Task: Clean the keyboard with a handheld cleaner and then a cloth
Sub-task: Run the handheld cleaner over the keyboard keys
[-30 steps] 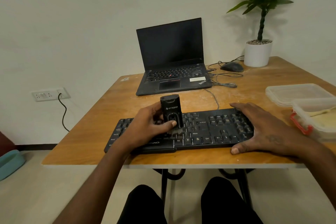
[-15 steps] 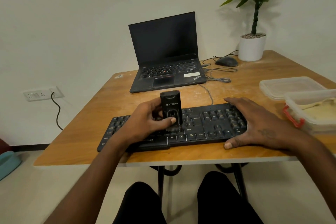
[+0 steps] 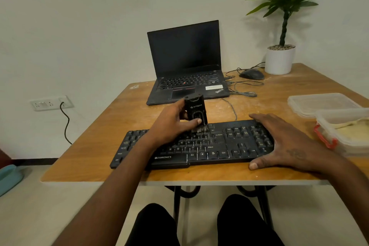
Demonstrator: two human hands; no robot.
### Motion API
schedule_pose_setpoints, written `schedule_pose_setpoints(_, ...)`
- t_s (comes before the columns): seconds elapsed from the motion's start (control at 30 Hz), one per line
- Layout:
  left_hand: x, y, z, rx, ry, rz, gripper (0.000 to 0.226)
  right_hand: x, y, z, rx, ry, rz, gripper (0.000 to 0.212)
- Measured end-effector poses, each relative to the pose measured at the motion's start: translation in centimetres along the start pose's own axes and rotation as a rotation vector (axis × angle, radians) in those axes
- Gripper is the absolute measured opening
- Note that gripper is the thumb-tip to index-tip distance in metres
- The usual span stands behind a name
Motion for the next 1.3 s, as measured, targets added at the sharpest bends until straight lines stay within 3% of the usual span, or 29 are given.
schedule_pose_setpoints(0.33, -0.4, -2.0, -1.4, -0.012, -0.123, 0.104, 0.047, 0.0, 0.1, -0.2, 0.009, 0.004, -0.001, 0.133)
schedule_pose_setpoints(0.5, -0.4, -5.6, -1.8, 0.001, -0.209, 0.118, 0.058, 0.0, 0.1, -0.3, 0.012, 0.001, 0.003, 0.133)
schedule_pose_setpoints(0.8, -1.2, -0.7, -1.9, -0.054, -0.014, 0.042, 0.055, -0.1, 0.1, -0.2, -0.005, -0.001, 0.002, 0.135)
schedule_pose_setpoints(0.93, -1.2, 1.6, -1.3, 0.012, 0.001, 0.002, 0.058, -0.1, 0.1, -0.3, -0.011, 0.003, 0.012, 0.135)
schedule_pose_setpoints(1.3, -2.0, -4.3, -3.7, -0.044, -0.151, 0.149, 0.055, -0.1, 0.1, -0.5, 0.003, 0.002, 0.010, 0.135)
Point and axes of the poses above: each hand's wrist, its own y-axis towards the middle knuckle, its own x-axis out of the back of the hand, z = x × y, the point moved 1 cm from there along y, towards the middle knuckle, and after that the axes turned 4 degrees about y, right-handed, at the moved point
